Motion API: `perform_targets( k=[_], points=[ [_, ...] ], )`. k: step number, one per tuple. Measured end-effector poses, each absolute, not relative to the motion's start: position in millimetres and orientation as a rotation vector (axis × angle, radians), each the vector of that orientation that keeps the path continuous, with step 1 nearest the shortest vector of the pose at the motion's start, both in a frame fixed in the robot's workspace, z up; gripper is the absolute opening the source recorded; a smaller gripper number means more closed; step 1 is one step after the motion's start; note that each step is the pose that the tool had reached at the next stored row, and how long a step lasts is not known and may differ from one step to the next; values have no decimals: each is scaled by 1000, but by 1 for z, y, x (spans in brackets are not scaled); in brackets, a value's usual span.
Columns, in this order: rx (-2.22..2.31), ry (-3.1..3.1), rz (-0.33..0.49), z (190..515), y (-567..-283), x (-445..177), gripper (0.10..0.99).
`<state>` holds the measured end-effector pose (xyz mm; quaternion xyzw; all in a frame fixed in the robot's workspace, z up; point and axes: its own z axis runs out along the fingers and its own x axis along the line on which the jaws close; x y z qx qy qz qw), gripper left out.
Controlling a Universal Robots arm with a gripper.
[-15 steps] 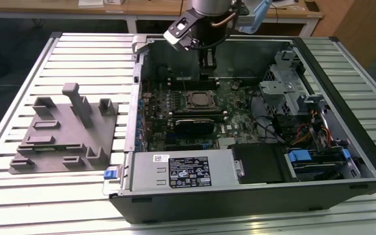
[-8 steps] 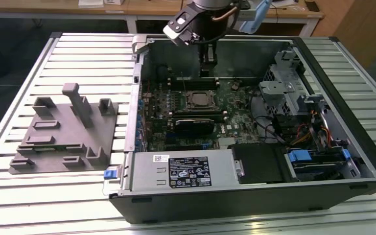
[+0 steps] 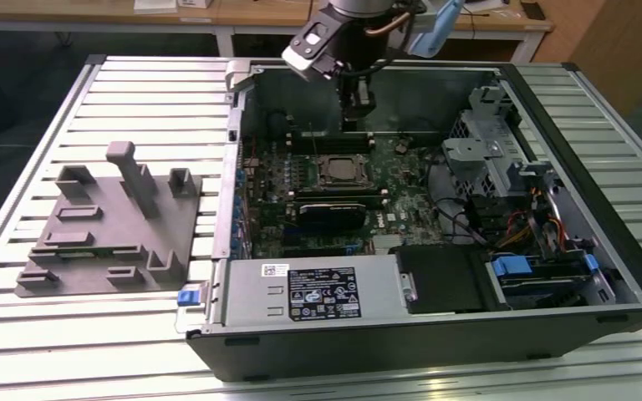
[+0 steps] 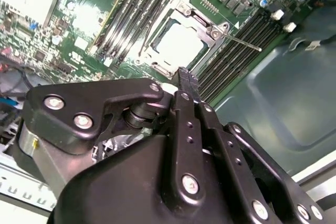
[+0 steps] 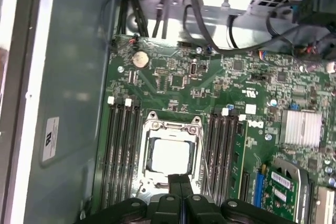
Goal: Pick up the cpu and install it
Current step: 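Install the first cpu locking lever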
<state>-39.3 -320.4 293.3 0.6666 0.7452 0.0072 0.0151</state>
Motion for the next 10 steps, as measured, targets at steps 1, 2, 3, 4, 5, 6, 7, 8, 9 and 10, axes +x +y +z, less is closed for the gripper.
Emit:
perform_targets(
  k=[1, 2, 3, 4, 5, 6, 7, 8, 9, 10],
  points=[
    [2061, 2331, 23, 293, -320, -39, 106],
    [2048, 2343, 23, 293, -320, -39, 106],
    [2035, 2354, 23, 293, -320, -39, 106],
    [2025, 2363, 23, 293, -320, -39, 106],
    [2017, 2370, 24, 293, -320, -39, 106],
    [2011, 2375, 24, 293, -320, -39, 106],
    [2006, 2379, 24, 293, -320, -39, 106],
    [2001, 2383, 24, 293, -320, -39, 106],
    [1996, 2387, 24, 293, -320, -39, 106],
    [1990, 2392, 24, 293, -320, -39, 106]
  ],
)
